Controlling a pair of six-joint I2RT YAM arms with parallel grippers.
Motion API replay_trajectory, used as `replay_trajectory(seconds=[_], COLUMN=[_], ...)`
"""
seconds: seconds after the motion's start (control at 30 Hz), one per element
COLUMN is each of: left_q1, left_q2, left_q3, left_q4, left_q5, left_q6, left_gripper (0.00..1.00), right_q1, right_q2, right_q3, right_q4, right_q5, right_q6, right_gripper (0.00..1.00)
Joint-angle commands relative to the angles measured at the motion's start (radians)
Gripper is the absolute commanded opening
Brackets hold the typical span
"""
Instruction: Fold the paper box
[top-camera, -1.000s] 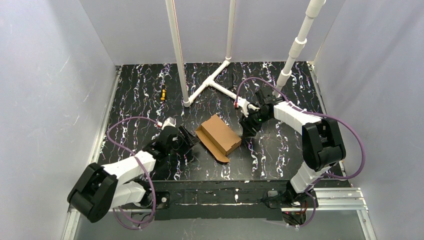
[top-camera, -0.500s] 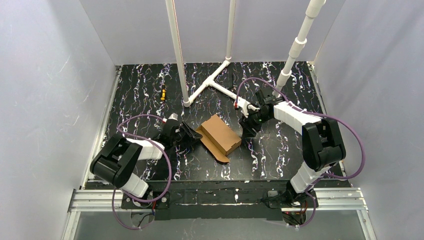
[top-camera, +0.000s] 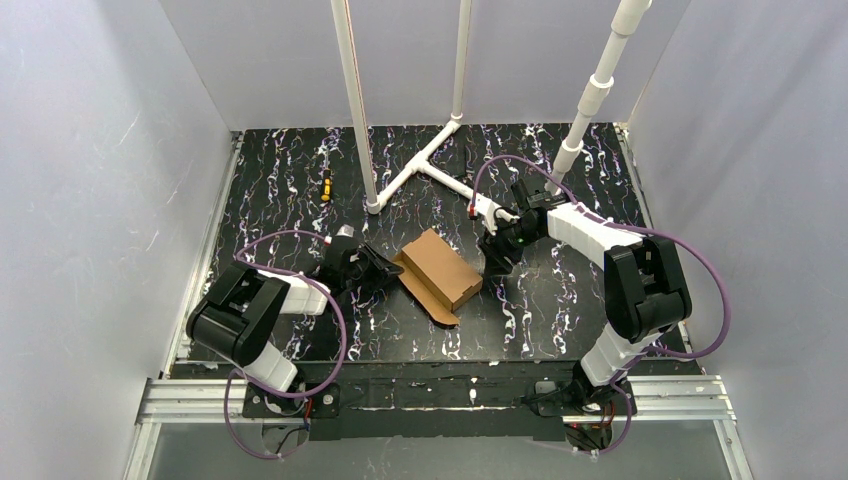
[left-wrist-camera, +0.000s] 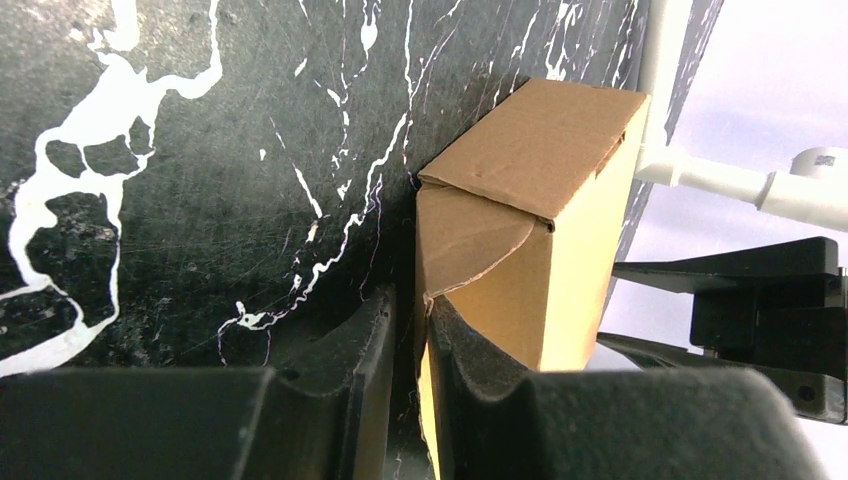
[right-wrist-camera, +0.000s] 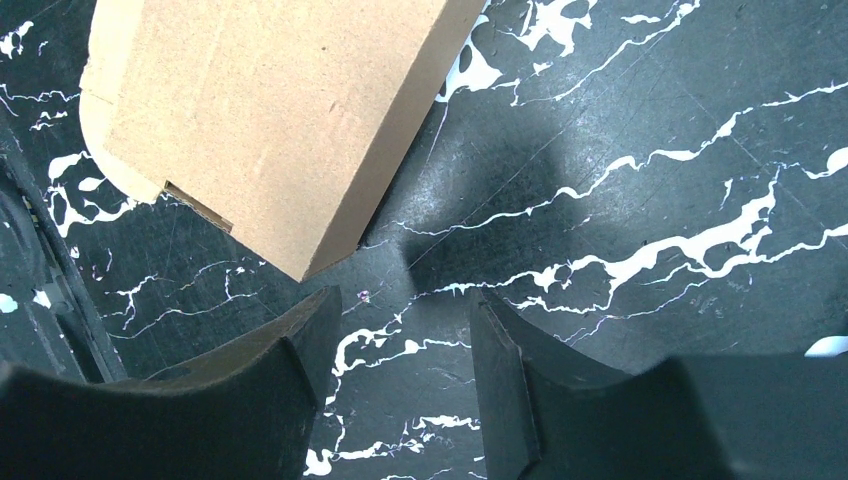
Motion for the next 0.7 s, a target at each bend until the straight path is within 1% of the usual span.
replay_trajectory(seconds=[0.0,0.2,0.57,0.67], left_q1=[0.010,0.017,0.045,0.056], left_q2=[-0.008,-0.023,-0.013,-0.019], left_q3=[0.018,0.022,0.026,0.024], left_q4=[0.010,0.010,0.009,0.009], left_q5=[0.026,0.041,0.066,0.098], left_q6=[-0.021,-0.033,-0.059,-0.042], left_gripper=[0.16,0.15,0.08,0.16], right_q1=[-0.004,-0.004,-0.004,-0.004], right_q2=[-0.014,-0.014,-0.016,-0.017], right_q3=[0.032,0.031,0.032,0.034], right_q4=[-0.018,-0.018,-0.021,-0.027], right_q5=[-0.029,-0.030,-0.032,-0.036], right_q6=[-0.018,-0.018,-0.021,-0.025], right_gripper=[0.59,0.59,0.59,0.59])
